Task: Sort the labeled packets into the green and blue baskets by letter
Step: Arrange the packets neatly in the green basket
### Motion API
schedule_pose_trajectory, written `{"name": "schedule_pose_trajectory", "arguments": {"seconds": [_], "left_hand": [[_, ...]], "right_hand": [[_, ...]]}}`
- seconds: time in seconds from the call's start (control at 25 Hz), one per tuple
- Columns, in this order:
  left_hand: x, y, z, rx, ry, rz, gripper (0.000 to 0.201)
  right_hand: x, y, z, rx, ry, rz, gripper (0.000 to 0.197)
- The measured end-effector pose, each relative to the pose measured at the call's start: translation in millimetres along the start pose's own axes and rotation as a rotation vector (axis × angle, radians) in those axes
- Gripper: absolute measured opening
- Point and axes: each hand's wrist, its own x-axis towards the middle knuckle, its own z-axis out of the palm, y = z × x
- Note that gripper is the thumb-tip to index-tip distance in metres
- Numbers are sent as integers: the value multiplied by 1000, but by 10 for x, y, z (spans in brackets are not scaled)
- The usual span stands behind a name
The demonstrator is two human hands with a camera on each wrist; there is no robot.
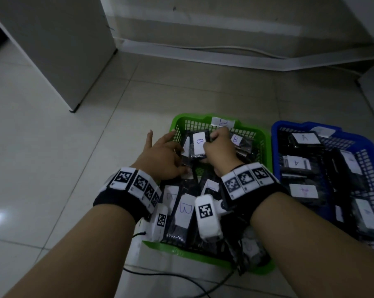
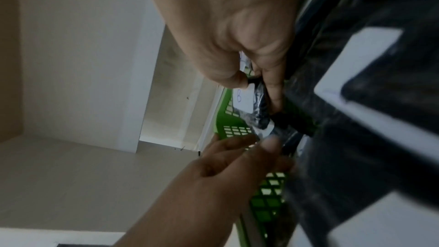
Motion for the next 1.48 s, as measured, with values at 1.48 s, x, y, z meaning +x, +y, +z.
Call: {"name": "schedule_pose_trajectory", "arguments": {"seconds": [1.48], "left_hand": [[-117,296,203,-119,85,-205,47]], "right_hand": [[-39,133,-398,-926,-736,-267,45]]}}
